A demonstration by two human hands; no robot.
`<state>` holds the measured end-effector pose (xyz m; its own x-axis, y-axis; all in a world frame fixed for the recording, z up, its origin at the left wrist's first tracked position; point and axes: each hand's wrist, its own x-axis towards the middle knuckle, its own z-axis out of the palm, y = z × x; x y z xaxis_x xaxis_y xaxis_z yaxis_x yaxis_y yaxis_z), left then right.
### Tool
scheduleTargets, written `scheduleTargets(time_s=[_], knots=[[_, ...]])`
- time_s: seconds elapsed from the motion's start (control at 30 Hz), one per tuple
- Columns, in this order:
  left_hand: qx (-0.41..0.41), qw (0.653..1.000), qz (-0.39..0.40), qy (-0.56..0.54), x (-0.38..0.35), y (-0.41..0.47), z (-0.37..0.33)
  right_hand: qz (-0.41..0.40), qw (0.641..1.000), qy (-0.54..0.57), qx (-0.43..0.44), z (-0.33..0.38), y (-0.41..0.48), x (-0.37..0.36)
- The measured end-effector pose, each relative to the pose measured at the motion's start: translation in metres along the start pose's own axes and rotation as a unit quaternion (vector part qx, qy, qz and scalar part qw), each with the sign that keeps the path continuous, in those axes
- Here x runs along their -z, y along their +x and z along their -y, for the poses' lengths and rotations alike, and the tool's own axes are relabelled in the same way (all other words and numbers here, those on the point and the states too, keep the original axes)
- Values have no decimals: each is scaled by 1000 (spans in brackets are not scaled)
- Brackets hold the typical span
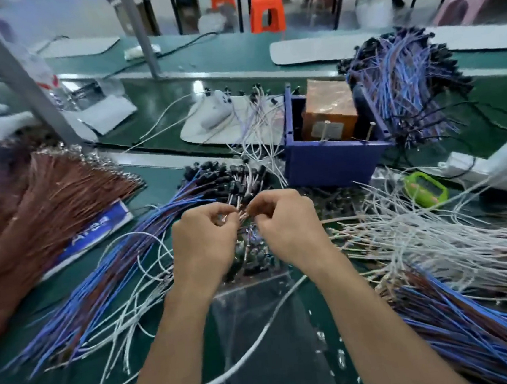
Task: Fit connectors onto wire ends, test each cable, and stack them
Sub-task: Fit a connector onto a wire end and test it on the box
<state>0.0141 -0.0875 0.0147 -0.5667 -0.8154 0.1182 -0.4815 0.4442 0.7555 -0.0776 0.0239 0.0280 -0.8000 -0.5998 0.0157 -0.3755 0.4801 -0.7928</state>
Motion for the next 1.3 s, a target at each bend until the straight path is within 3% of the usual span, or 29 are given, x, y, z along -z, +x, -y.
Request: scheduleTargets(time_s=[0.1, 0.2, 0.43, 0.57, 0.67, 0.73, 0.87, 1.03, 1.3], knots=[[34, 997, -18, 64, 12, 10, 16, 35, 999, -32, 0, 8, 16, -16], [61, 995, 17, 78, 15, 14, 28, 66, 994, -76, -36, 7, 28, -27], [56, 993, 66, 85, 2, 15, 29, 48, 982, -107, -149, 5, 36, -46], [58, 994, 55, 79, 4, 16, 29, 5, 988, -31, -152, 7, 34, -43], [16, 1000, 21, 8, 8, 11, 28, -69, 980, 125, -140, 3, 24, -30], [-22, 998, 35, -38, 10, 6, 17, -78, 954, 256, -137, 5, 16, -18], [-51, 972, 188, -131, 6, 1, -11, -88, 894, 425, -108, 12, 4, 14], [1, 924, 293, -248, 7, 0, -18, -148, 756, 623, -137, 6, -12, 63], [-7, 910, 303, -282, 16, -2, -25, -190, 716, 651, -165, -31, -32, 108]])
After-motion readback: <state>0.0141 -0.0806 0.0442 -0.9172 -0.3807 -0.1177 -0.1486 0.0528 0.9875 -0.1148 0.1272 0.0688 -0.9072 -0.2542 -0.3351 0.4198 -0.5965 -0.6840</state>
